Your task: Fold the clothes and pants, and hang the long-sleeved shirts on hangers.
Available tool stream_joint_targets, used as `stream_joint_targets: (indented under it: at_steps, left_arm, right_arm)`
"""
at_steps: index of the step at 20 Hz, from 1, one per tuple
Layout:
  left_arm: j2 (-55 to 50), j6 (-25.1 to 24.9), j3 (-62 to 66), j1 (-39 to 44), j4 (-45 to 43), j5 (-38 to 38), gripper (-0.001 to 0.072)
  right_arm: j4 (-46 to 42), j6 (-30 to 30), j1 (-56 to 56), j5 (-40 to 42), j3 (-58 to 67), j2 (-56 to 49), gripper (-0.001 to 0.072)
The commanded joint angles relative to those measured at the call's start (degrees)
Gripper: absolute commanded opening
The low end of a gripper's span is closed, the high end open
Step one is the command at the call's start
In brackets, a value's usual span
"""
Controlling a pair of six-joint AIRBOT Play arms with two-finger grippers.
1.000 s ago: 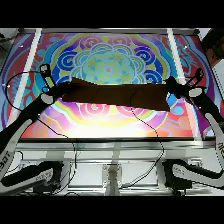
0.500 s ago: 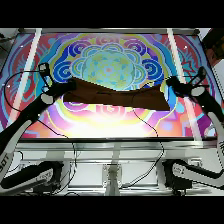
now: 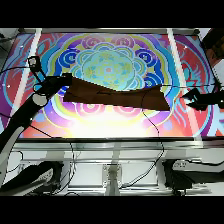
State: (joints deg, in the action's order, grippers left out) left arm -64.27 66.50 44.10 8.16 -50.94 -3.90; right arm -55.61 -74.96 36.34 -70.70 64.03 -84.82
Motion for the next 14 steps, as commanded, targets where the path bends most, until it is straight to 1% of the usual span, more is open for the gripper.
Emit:
stream_joint_targets:
  at_steps: [1,2,5,6,8,11,14]
  left_arm:
    - [0.4,0.0,0.0,0.0,0.0,0.0,0.0707]
    - [0.4,0.0,0.0,0.0,0.0,0.0,0.0707]
    - [0.4,0.0,0.0,0.0,0.0,0.0,0.0707]
    - [0.4,0.0,0.0,0.0,0.0,0.0,0.0707]
    - [0.4,0.0,0.0,0.0,0.0,0.0,0.0707]
    - [0.4,0.0,0.0,0.0,0.0,-0.1,0.0706]
    - [0.3,0.0,0.0,0.0,0.0,-1.1,0.0701]
  right_arm:
    - [7.3,8.7,-0.1,-7.4,0.8,-6.5,0.0628]
    - [8.6,9.3,-2.2,-4.4,0.8,-7.5,0.0629]
    - [9.0,9.5,-8.7,5.8,0.9,-10.3,0.0629]
    - [9.6,9.5,-10.3,7.4,1.0,-11.6,0.0629]
    - [11.1,9.5,-12.9,4.4,3.6,-15.3,0.0629]
    - [11.0,9.4,-16.4,-0.8,9.0,-19.5,0.0628]
    - [11.0,9.1,-19.5,0.0,11.0,-20.0,0.0623]
